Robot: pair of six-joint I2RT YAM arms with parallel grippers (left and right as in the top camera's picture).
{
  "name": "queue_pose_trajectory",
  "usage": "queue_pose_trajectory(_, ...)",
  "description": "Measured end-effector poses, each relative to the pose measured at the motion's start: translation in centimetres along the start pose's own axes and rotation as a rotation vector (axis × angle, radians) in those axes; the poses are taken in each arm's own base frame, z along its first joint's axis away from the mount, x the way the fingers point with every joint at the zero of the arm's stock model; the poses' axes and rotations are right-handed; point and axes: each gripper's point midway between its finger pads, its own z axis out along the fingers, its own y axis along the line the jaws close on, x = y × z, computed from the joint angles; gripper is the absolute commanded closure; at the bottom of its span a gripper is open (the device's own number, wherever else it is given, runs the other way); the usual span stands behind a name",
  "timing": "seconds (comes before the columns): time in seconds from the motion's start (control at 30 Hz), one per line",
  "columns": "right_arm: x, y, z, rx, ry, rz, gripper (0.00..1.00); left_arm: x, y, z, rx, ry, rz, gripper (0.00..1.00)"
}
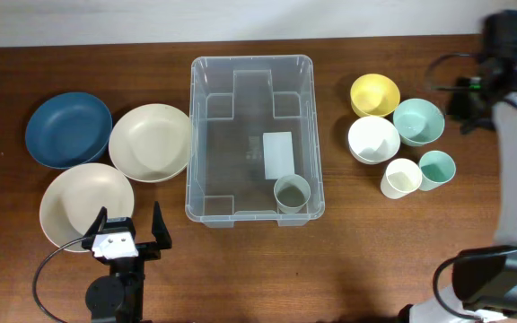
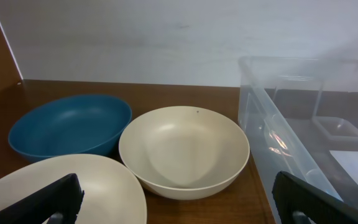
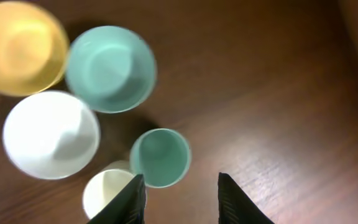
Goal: Pack container
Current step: 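Move the right gripper back to the mint-green cup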
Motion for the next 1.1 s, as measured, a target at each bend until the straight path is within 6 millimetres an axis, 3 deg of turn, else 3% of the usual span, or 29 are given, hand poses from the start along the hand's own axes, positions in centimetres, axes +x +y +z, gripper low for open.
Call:
queue_pose_trajectory(0.1, -0.1, -2.1, 0.8, -0.009, 0.018, 0.066, 0.66, 0.0, 0.0, 0.0, 0.000, 0.000, 0.000, 0.00)
queue_pose_trajectory(0.2, -0.1, -2.8, 2.4, -0.018, 0.027, 0.099, 0.66, 0.0, 0.0, 0.0, 0.000, 0.000, 0.000, 0.00)
queue_pose_trajectory(0.37, 0.7, -2.4, 6.3, -0.028, 0.041, 0.109, 0.66, 0.0, 0.0, 0.0, 0.000, 0.000, 0.000, 0.00)
queue_pose_trajectory(0.5, 2.3, -1.6, 9.9, -0.035, 0.069, 0.104, 0.65, 0.0, 0.0, 0.0, 0.000, 0.000, 0.000, 0.00)
queue_pose_trajectory(0.63, 4.3, -1.2, 12.3, -0.033, 0.110, 0.097, 0.63, 0.0, 0.0, 0.0, 0.000, 0.000, 0.000, 0.00)
queue_pose_trajectory(1.1, 6.7, -0.6, 14.3, -0.053, 0.155, 0.079, 0.63, 0.0, 0.0, 0.0, 0.000, 0.000, 0.000, 0.00)
